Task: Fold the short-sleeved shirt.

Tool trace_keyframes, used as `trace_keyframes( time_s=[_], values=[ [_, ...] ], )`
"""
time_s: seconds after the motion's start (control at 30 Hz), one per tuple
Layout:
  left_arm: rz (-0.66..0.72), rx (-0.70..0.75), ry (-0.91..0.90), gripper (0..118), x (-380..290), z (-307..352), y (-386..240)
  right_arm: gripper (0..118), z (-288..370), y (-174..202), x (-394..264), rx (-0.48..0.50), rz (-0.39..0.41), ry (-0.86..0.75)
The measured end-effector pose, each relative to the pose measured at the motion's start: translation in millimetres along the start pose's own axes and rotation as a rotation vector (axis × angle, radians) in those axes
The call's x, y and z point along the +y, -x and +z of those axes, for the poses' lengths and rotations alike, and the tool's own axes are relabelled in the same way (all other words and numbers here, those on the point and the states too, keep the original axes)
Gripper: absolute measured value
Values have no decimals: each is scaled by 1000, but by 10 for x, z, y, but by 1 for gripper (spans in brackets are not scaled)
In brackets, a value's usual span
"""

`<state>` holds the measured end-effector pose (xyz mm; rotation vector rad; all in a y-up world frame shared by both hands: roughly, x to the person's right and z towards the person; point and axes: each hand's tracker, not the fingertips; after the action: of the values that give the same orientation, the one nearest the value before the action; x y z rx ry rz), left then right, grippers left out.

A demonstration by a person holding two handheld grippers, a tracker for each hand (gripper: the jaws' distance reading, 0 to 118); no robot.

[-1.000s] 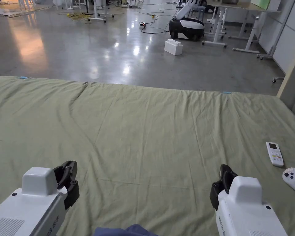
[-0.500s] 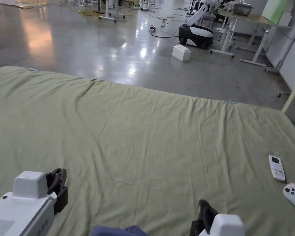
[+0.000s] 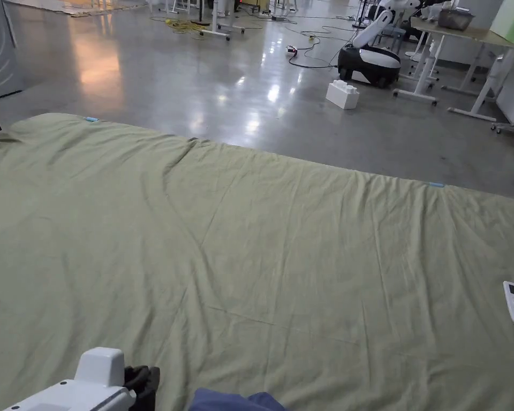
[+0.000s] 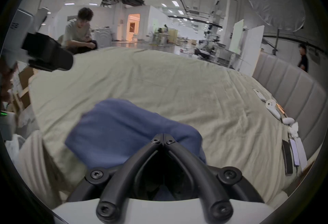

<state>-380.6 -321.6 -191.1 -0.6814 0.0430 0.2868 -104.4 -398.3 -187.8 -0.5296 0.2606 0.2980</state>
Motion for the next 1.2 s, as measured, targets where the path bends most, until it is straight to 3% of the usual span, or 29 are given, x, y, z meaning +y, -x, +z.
trace_keyframes(
  time_s=[0.13,0.23,0.4,0.53,0.7,0.9,0.97,1.0,1.07,1.13,1.2],
  values=[
    [89,-127,89,57,-68,-112,120,1,-95,-115,-84,-2,-20,13],
    [152,-221,148,75,-68,-224,221,1,-123,-104,-92,-16,-5,10],
    [220,-337,182,78,-42,-378,324,1,-190,-146,-125,-24,-22,19],
    [280,-443,275,88,32,-602,332,1,-201,-203,-140,-20,-36,28],
    [306,-592,407,88,30,-986,279,1,-199,-216,-139,-11,-39,30],
    [254,-617,592,85,-84,-1457,109,1,-192,-232,-160,-3,-41,25],
    [239,-633,598,64,-144,-1449,45,1,-191,-247,-168,-1,-48,27],
    [294,-613,545,57,-141,-1474,78,1,-190,-266,-172,-1,-58,28],
    [386,-652,542,49,-175,-1574,238,1,-182,-295,-174,11,-75,26],
    [377,-658,538,37,-212,-1564,297,1,-179,-304,-173,20,-79,21],
    [409,-672,526,34,-258,-1528,341,1,-178,-305,-169,22,-81,17]
  ],
)
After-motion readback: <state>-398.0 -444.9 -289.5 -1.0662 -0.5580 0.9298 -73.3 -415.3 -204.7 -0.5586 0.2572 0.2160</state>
